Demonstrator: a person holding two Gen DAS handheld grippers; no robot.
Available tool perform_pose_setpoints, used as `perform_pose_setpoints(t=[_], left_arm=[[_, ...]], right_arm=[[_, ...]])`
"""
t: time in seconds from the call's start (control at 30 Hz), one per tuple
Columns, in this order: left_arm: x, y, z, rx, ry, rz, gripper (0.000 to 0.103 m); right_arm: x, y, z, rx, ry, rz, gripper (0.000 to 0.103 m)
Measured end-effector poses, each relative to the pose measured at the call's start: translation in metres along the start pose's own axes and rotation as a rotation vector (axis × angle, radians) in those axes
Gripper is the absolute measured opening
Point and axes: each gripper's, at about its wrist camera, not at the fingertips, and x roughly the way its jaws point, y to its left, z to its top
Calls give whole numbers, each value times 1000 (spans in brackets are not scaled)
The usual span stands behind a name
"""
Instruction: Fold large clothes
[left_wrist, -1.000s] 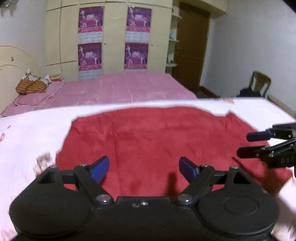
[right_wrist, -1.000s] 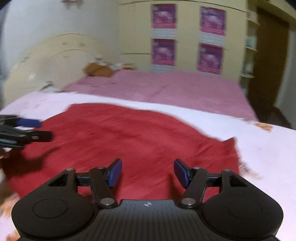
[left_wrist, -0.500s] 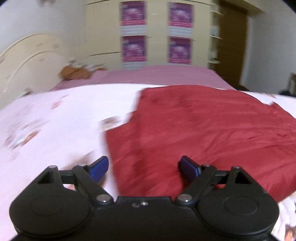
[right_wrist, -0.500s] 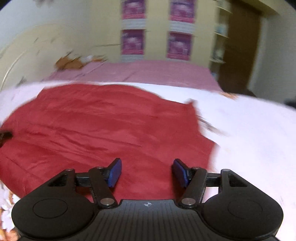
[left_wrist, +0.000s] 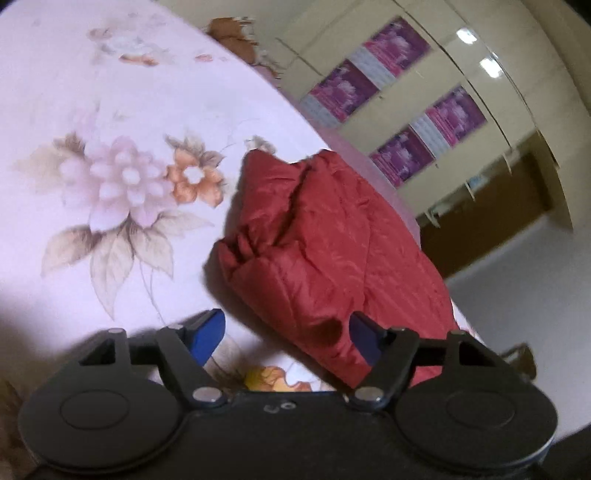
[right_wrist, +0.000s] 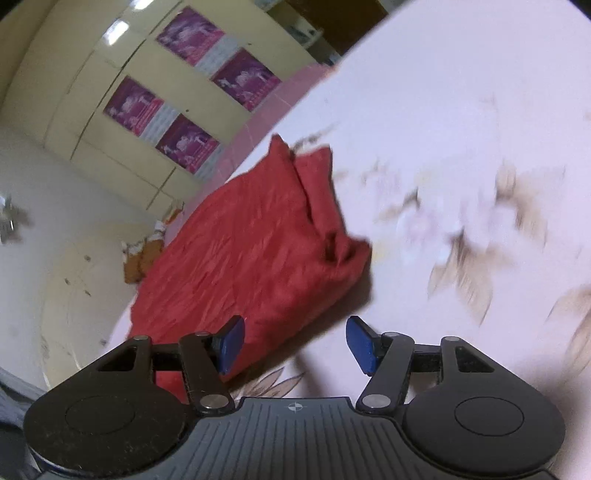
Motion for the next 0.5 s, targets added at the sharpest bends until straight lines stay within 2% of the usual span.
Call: perform_pose_setpoints(t=[0.1, 0.2, 0.3, 0.5], left_arm=[[11, 5, 7, -63, -28, -22, 72], [22, 10, 16, -109, -50, -27, 67], [34, 10, 25, -119, -56, -29, 62], [55, 2, 36, -77, -52, -17, 53]], right_arm=[[8, -7, 1, 93, -15, 23, 61], [9, -13, 7, 148, -40, 46, 61], [17, -8, 13, 147, -61, 45, 61], [39, -1, 21, 98, -78, 31, 61]])
